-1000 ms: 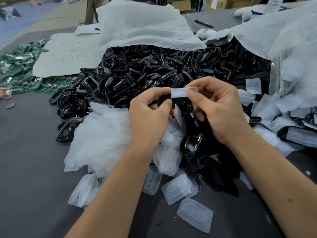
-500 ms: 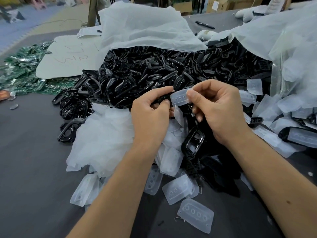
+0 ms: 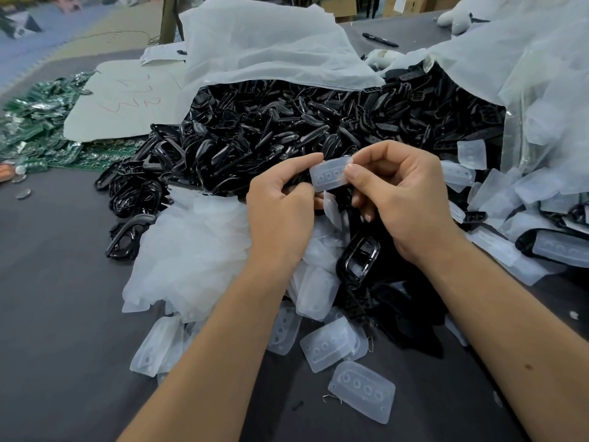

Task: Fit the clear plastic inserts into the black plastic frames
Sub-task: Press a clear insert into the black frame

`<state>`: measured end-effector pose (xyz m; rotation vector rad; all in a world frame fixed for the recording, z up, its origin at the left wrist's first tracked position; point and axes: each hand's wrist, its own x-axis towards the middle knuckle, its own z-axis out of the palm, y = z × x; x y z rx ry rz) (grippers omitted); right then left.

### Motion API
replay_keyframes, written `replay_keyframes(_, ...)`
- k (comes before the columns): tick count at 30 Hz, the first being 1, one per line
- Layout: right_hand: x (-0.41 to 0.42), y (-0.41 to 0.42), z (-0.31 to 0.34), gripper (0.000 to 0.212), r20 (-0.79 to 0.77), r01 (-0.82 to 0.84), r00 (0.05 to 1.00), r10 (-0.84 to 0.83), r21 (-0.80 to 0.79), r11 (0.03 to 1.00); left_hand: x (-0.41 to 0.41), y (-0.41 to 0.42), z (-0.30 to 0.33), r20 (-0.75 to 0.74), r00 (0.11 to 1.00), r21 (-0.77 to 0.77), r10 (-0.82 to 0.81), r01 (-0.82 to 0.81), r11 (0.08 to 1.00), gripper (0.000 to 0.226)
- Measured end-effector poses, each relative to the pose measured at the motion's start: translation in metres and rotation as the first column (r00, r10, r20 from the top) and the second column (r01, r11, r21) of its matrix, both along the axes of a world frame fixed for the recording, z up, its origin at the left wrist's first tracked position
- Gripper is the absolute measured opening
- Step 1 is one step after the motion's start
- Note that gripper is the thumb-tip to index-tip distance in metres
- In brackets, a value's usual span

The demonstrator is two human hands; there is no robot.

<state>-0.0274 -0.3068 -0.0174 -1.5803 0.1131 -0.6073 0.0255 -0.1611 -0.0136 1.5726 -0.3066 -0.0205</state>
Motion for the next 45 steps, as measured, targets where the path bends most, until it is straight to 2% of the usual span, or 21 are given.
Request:
replay_keyframes(8,0.0011,0.0025,0.0002,0.01,-0.015,0.053,0.998,-0.053,0.0,0.999,0.0035,-0.0004,-0.0018,-0.003,1.0,-0.014,-0.031,0.031,0.999,0.052)
replay_keyframes(18,0.0029,0.0009,-0.0024,0.008,-0.019,0.078,0.997,-0.078,-0.014,0.997,0.0015,-0.0025,0.0007,-0.004,1.0,-0.102,0.01,-0.011,0.995,0.053)
replay_keyframes(21,0.0019,-0.0006,-0.0013,0.01,0.008,0.075,0.997,-0.075,0.033,0.997,0.0013,-0.0028,0.0006,-0.013,1.0,-0.118,0.012,-0.013,0.993,0.054)
replay_keyframes(25,0.0007,-0.0031,0.0008,0.011,0.043,0.014,0.999,-0.019,0.108,0.994,0.0009,-0.0007,0.0005,0.011,0.999,-0.062,-0.036,0.036,0.997,0.056)
replay_keyframes(34,0.005,-0.002,-0.0045,0.005,0.002,0.101,0.995,-0.101,-0.055,0.993,-0.0035,-0.0003,0.0027,0.042,0.999,-0.005,-0.011,0.012,1.0,0.053)
replay_keyframes(45,0.007,-0.0036,-0.0076,0.005,-0.004,0.125,0.992,-0.126,-0.092,0.988,-0.0059,-0.001,0.0046,0.106,0.994,0.038,0.015,-0.02,0.999,0.05)
